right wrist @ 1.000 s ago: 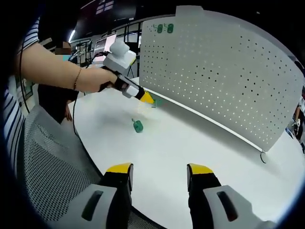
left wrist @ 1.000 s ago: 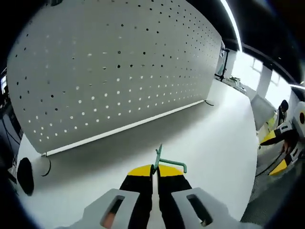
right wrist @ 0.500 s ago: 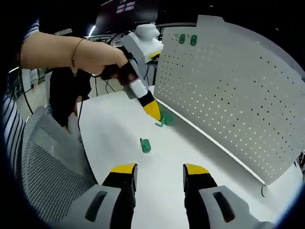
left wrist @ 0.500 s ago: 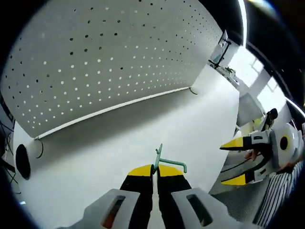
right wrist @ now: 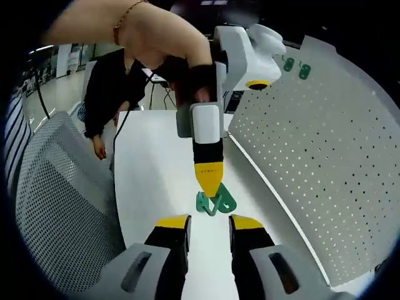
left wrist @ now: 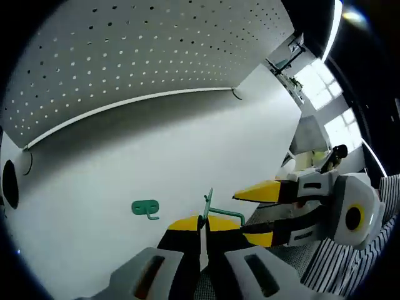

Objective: Insert the hook assembly into the mounting plate slot until the hook locks in place.

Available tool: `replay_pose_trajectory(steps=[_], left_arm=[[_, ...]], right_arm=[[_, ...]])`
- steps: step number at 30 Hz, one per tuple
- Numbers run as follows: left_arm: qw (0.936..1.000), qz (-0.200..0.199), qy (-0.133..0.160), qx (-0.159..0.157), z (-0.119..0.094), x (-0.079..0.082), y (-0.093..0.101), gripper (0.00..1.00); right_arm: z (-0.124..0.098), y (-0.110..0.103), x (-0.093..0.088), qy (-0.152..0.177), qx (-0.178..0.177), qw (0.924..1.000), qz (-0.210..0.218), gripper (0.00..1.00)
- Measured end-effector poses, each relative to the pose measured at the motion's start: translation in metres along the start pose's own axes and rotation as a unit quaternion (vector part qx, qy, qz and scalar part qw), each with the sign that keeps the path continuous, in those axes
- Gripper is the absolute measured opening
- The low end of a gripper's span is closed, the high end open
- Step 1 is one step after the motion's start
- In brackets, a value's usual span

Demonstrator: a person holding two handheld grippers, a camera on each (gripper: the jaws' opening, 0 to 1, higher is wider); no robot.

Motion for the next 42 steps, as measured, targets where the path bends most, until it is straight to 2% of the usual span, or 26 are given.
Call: replay_pose_trajectory(steps=[9,11,12,16,23,29,34,38,40,42], left_arm=[[0.9995,-0.018,-0.010,-0.025,0.002,-0.002,0.007,0.01],[0.9992,-0.019,-0.014,-0.033,0.002,-0.003,0.008,0.01],[0.9991,-0.018,-0.019,-0.032,0.002,-0.005,0.008,0.01],[0.9982,-0.032,-0.007,-0.051,0.003,-0.003,0.008,0.01],[0.9980,-0.028,-0.007,-0.055,0.001,-0.003,0.010,0.01],[0.9983,-0.023,-0.009,-0.053,-0.001,-0.006,0.012,0.01],[0.9989,-0.002,-0.003,-0.047,-0.005,-0.007,0.011,0.01],[0.9985,0.009,0.027,-0.047,-0.008,-0.006,0.009,0.01],[0.9981,0.003,0.037,-0.049,-0.011,-0.008,0.010,0.01],[0.9970,0.001,0.059,-0.051,-0.015,-0.007,0.010,0.02]], right_arm=[[0.002,-0.003,0.004,-0.007,0.002,0.9977,-0.067,0.10],[0.001,-0.002,0.005,-0.007,-0.007,0.9959,-0.090,0.07],[0.000,0.000,0.010,0.003,-0.012,0.9931,-0.117,0.05],[-0.001,0.000,0.009,-0.003,-0.010,0.9926,-0.121,0.00],[-0.004,0.000,0.011,0.004,-0.009,0.9934,-0.114,0.00],[-0.003,-0.003,0.012,0.000,0.001,0.9943,-0.106,0.00],[-0.004,-0.005,0.014,-0.001,0.005,0.9949,-0.101,0.00],[-0.003,-0.003,0.017,0.001,0.006,0.9952,-0.097,0.00],[-0.004,-0.003,0.020,0.005,0.007,0.9950,-0.099,0.00],[-0.005,-0.002,0.022,0.009,0.006,0.9946,-0.103,0.00]])
Point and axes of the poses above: the point that each gripper's makers call its tool centre point, and the gripper's own axes: z roughly forward along the fingers, y roughly to its right, x roughly out of its top, the point moved 3 cm from there along -z, roughly backward along the fingers, and after that the axes turned 11 degrees about z, right-handed, at the moved point
